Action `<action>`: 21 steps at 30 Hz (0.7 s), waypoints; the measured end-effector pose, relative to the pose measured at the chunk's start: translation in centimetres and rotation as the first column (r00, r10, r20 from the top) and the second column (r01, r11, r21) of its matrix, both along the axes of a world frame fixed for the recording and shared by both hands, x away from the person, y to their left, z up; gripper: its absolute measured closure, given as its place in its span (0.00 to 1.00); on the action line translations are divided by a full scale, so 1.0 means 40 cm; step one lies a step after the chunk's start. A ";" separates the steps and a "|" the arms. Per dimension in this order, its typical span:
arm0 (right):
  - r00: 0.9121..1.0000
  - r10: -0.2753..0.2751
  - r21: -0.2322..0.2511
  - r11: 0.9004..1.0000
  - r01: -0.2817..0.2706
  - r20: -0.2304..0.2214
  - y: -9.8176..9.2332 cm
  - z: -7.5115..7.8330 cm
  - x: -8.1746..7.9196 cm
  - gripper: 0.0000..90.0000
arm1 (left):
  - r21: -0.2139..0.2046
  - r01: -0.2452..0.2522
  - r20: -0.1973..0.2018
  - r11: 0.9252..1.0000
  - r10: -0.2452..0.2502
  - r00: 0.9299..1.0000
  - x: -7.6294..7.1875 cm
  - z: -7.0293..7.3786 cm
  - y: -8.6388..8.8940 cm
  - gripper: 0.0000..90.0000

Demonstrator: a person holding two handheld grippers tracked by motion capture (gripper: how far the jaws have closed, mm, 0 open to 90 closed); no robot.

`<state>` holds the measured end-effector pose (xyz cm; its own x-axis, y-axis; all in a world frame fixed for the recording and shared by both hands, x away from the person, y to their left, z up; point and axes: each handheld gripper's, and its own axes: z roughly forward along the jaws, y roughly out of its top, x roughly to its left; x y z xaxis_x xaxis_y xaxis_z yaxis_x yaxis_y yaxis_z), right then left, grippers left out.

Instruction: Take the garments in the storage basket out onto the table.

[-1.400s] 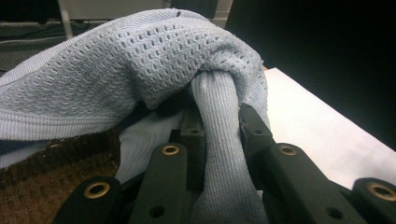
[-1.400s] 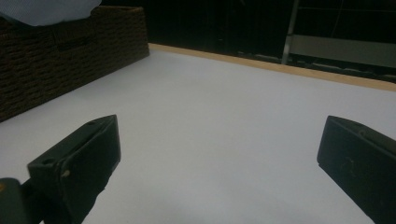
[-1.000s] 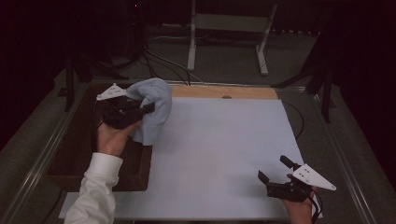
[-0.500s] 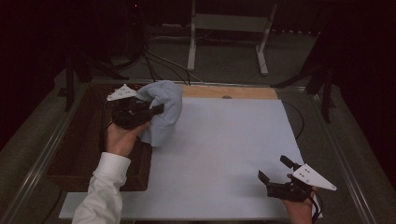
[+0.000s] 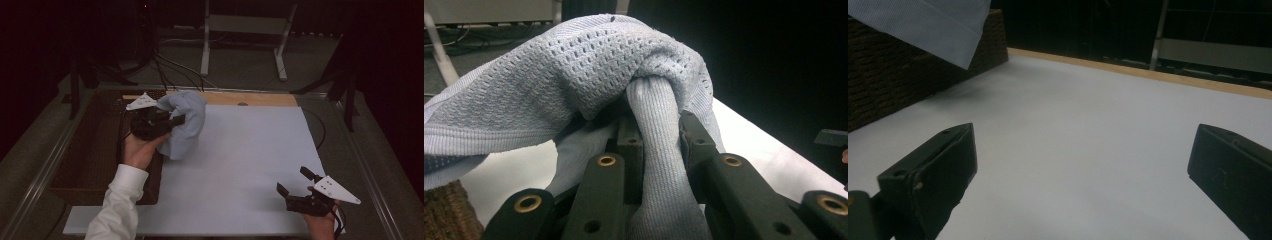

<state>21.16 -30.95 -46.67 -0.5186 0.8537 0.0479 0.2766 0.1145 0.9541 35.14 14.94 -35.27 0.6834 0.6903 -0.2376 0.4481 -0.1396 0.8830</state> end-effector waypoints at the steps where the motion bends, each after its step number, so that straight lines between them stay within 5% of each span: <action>1: 1.000 0.000 0.001 1.000 0.000 0.000 0.000 0.000 0.000 0.00 | -0.002 0.001 -0.001 1.000 -0.001 1.000 0.000 -0.001 -0.003 0.85; 21: 1.000 -0.001 0.003 1.000 0.001 -0.002 -0.001 0.000 0.000 0.00 | -0.012 0.043 -0.009 0.999 -0.043 0.999 -0.003 -0.018 -0.053 0.85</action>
<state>21.18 -30.97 -46.67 -0.5179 0.8539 0.0517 0.2789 0.1114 0.9539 35.01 12.82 -35.98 0.7103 0.6572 -0.2521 0.4500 -0.1485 0.8806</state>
